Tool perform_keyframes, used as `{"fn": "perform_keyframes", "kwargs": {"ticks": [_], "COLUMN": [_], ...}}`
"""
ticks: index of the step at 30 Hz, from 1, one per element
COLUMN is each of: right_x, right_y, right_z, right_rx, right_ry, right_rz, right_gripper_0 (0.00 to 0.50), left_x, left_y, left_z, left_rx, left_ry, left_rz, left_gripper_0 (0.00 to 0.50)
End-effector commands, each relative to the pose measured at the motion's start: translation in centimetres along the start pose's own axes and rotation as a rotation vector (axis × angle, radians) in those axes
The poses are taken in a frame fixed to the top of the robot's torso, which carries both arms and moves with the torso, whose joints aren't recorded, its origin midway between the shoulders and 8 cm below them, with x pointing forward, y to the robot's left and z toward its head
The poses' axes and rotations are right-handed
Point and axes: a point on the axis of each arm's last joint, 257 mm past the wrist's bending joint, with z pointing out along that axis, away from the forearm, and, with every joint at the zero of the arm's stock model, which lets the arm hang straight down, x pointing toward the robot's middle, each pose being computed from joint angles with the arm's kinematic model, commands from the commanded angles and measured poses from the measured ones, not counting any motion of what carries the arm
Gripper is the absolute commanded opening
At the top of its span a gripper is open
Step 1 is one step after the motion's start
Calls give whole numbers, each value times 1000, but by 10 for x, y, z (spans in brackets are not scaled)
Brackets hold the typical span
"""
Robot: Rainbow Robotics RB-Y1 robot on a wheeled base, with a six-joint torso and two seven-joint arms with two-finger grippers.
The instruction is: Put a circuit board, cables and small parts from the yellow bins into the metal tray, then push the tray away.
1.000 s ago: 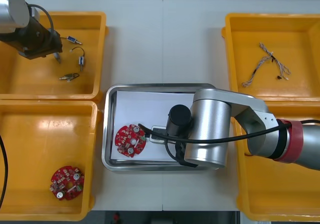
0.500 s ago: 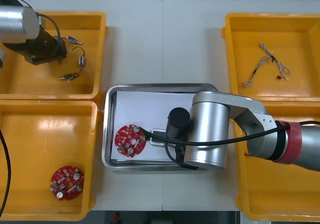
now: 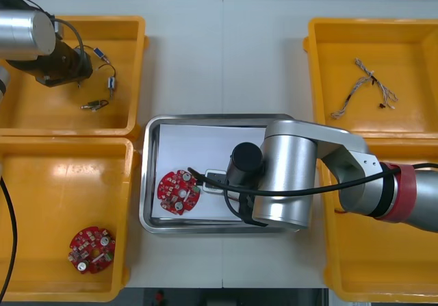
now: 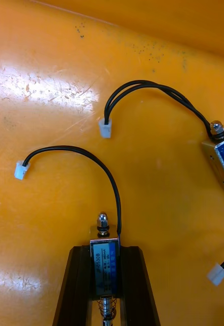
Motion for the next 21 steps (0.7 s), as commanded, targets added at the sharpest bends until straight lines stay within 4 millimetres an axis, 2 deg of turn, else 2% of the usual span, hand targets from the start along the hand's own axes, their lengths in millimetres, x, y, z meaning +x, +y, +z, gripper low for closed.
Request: {"fn": "perform_keyframes", "kwargs": {"ticks": [1, 4, 8, 16, 21], "right_x": [-24, -16, -5, -5, 0], "right_y": [-22, -30, -43, -43, -38], "right_z": [-35, -45, -68, -68, -63], "right_rx": [53, 68, 97, 97, 85], "right_ry": [-78, -51, -21, -21, -3], "right_rz": [-27, -12, 12, 12, 16], "right_gripper_0": [500, 500, 500, 500, 500], "left_x": [-12, -14, -16, -4, 13], "left_y": [-12, -9, -5, -7, -9], "left_z": [-14, -27, -57, -106, -124], "left_rx": [1, 1, -6, -46, -59], "left_ry": [-14, 8, 55, 117, 121], "left_rz": [123, 112, 106, 156, 206], "left_gripper_0": [0, 0, 0, 0, 0]}}
